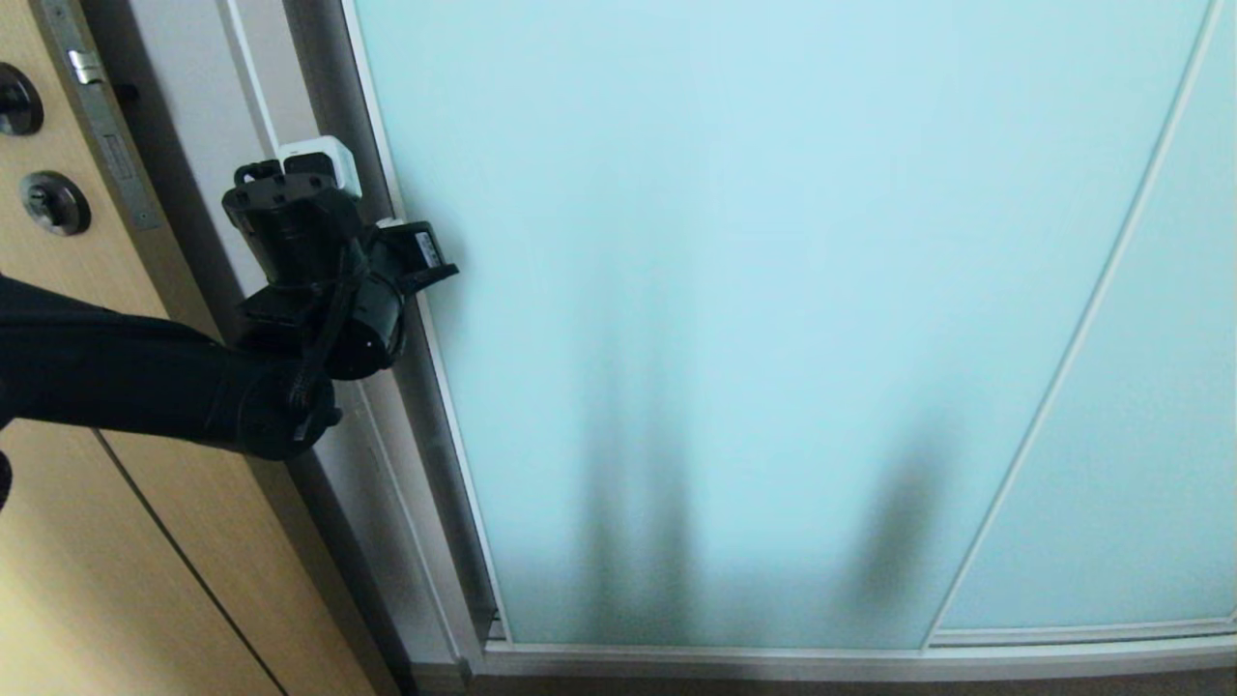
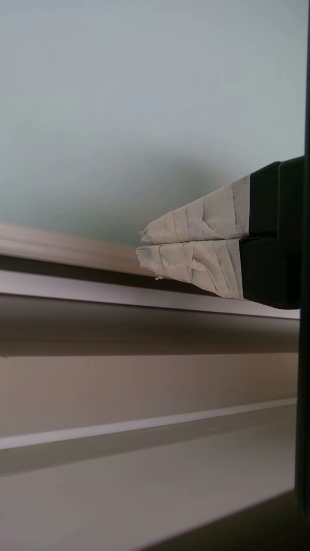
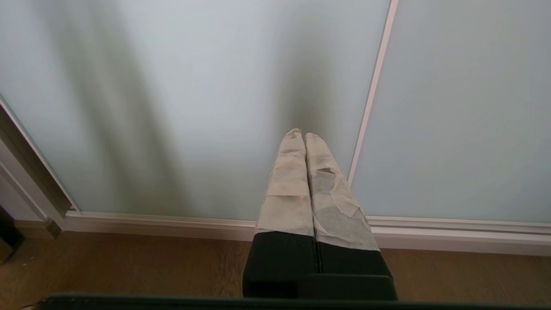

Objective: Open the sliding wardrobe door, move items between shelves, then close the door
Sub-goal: Close the door

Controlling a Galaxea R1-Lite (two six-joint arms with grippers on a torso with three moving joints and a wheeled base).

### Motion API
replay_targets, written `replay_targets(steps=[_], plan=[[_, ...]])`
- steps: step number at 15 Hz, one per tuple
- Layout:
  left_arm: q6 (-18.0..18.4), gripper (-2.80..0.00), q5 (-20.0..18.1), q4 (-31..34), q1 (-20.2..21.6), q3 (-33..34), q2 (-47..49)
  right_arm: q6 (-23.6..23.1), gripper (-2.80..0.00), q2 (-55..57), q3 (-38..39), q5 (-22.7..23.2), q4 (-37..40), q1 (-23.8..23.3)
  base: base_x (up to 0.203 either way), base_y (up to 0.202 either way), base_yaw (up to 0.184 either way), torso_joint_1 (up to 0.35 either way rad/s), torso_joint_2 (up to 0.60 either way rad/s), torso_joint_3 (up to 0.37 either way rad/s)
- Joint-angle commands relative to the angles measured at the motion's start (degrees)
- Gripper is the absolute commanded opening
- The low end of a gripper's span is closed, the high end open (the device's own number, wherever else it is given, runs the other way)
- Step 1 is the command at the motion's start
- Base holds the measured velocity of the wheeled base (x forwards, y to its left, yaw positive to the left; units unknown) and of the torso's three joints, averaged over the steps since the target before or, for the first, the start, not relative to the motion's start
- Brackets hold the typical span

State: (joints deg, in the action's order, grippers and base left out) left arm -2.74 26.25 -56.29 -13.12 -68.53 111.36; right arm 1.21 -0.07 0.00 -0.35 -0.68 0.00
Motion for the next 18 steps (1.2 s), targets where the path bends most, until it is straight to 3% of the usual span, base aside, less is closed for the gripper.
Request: replay_targets(steps=[1,7,18], plan=[[-0.15,-2.8,-0.09,-0.83,0.29,-0.55,1.84,0.02,-2.8,0.07,0.0,0.0,-0.02,0.0,0.0,0.0,0.0,0.0,0.0,0.0],[-0.26,-2.8,-2.25,-2.23,0.76,-2.15,5.18,0.02,-2.8,0.07,0.0,0.0,-0.02,-0.02,0.0,0.0,0.0,0.0,0.0,0.0],[-0.91,-2.8,-2.83,-4.82,2.83,-4.99,10.69,0.02,-2.8,0.07,0.0,0.0,-0.02,-0.05,0.0,0.0,0.0,0.0,0.0,0.0]])
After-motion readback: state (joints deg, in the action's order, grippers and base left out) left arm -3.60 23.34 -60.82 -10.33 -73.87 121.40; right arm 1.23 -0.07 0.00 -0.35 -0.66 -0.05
